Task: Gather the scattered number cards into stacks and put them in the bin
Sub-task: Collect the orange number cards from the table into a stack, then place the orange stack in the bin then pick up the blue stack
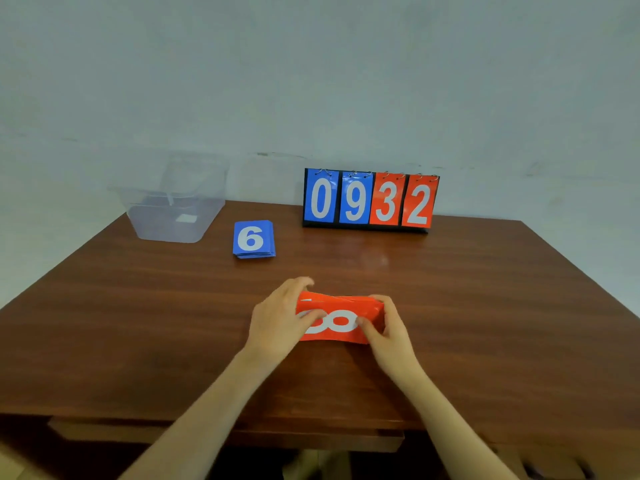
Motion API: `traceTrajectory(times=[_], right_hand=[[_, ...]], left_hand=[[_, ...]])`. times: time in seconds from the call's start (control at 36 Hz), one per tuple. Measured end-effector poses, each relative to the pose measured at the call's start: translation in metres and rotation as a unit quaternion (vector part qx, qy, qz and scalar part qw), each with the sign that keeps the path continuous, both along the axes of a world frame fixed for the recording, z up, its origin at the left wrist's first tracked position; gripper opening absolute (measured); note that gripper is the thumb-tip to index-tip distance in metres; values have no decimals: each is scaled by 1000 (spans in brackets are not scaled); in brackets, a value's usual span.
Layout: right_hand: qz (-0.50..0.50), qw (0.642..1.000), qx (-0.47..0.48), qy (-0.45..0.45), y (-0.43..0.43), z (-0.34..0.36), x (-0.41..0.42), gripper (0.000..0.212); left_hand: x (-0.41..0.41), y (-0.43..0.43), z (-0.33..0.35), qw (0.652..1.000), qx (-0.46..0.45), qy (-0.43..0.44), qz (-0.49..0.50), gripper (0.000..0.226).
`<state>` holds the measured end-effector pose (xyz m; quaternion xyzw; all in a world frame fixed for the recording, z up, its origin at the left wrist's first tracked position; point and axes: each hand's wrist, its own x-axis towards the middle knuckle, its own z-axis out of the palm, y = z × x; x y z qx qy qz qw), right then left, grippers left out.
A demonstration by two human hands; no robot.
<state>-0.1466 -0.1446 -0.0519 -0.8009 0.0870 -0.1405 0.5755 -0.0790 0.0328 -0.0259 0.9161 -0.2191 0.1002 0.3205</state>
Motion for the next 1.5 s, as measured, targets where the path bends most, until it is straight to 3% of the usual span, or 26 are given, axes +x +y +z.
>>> traceTrajectory(times=[0.06, 0.17, 0.31, 0.47, 0.64, 0.72, 0.83, 1.0, 1.11, 1.19, 1.25, 1.36, 1.5], right_hand=[[-17, 998, 63, -7, 9, -7, -4, 29], [-78, 984, 159, -7, 28, -4, -5, 35], [-147, 976, 161, -1, 34, -2, 8, 28], [-157, 974, 163, -28, 38, -5, 8, 24], [-186, 964, 188, -10, 38, -5, 15, 29], [-201, 962, 181, -25, 28, 0, 26, 33], [-174, 974, 145, -25, 17, -2, 33, 30], [-136, 979, 153, 5, 16, -4, 31, 34], [-66, 987, 147, 16, 13, -6, 24, 31], [-21, 993, 113, 23, 9, -10, 24, 47], [-14, 997, 63, 34, 6, -12, 22, 44], [-67, 997, -26, 32, 6, -14, 18, 38], [-92, 993, -77, 15, 16, -12, 13, 55]], left_hand=[[-10, -4, -17, 987, -147, 48, 37, 50], [-30, -21, -22, 889, -396, 215, 79, 46], [-25, -33, -20, 837, -465, 256, 133, 25], [-23, -32, -22, 845, -442, 278, 111, 20], [-24, -33, -27, 849, -415, 310, 107, 62], [-19, -33, -19, 864, -390, 317, 38, 55], [-6, -28, -21, 920, -264, 289, 19, 54], [2, -26, -33, 925, -235, 297, 29, 65], [3, -27, -40, 934, -230, 269, 51, 60], [4, -28, -41, 934, -229, 268, 51, 62], [4, -29, -39, 935, -229, 265, 62, 63], [-1, -29, -36, 941, -219, 247, 67, 60], [-6, -27, -29, 955, -202, 209, 61, 57]])
